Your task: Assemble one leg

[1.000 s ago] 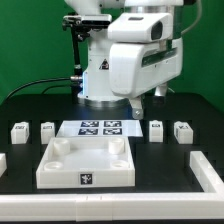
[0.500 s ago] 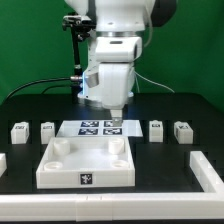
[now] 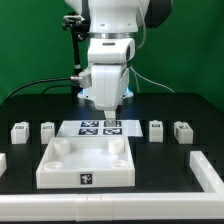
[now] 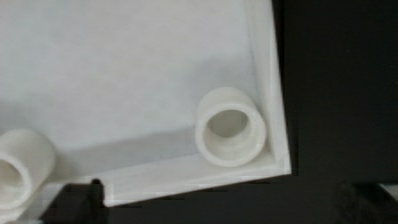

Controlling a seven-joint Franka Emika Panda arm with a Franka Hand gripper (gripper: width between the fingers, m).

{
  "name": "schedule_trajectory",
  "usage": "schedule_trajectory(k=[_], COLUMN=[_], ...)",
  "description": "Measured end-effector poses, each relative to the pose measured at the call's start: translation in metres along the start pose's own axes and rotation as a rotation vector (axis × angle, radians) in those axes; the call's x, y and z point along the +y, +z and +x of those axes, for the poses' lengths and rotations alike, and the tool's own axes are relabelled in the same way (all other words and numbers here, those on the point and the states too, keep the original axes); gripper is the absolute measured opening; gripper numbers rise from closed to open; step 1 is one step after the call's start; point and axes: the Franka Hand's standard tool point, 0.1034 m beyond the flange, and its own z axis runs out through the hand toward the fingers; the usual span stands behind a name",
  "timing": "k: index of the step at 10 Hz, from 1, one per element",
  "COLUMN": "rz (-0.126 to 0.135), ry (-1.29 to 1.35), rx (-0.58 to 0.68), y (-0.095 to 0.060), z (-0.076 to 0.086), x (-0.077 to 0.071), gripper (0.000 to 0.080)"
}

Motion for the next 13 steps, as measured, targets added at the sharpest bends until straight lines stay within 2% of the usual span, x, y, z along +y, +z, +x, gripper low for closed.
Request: schedule_trajectory(k=[2, 3, 5, 6, 9, 11, 12, 13], rz=[0.001, -0.001, 0.032, 0.044, 0.048, 0.049, 0.049, 0.049], ry=[-0.059, -0.054, -0.046, -0.043, -0.011, -0.009, -0.009, -0.008], rx=[0.006, 0.009, 0.019, 0.022, 0.024, 0.024, 0.024, 0.024], y=[0.02, 0.027, 0.045, 0.053, 0.057, 0.058, 0.058, 0.058], z=[-0.022, -0.023, -0.024, -0.024, -0.022, -0.023, -0.023, -0.023], x=[-0.019, -0.022, -0.033, -0.033, -0.031, -0.031, -0.031, -0.031], gripper=[0.065, 0.065, 0.065, 0.065, 0.065, 0.0389, 0.0229, 0.0229])
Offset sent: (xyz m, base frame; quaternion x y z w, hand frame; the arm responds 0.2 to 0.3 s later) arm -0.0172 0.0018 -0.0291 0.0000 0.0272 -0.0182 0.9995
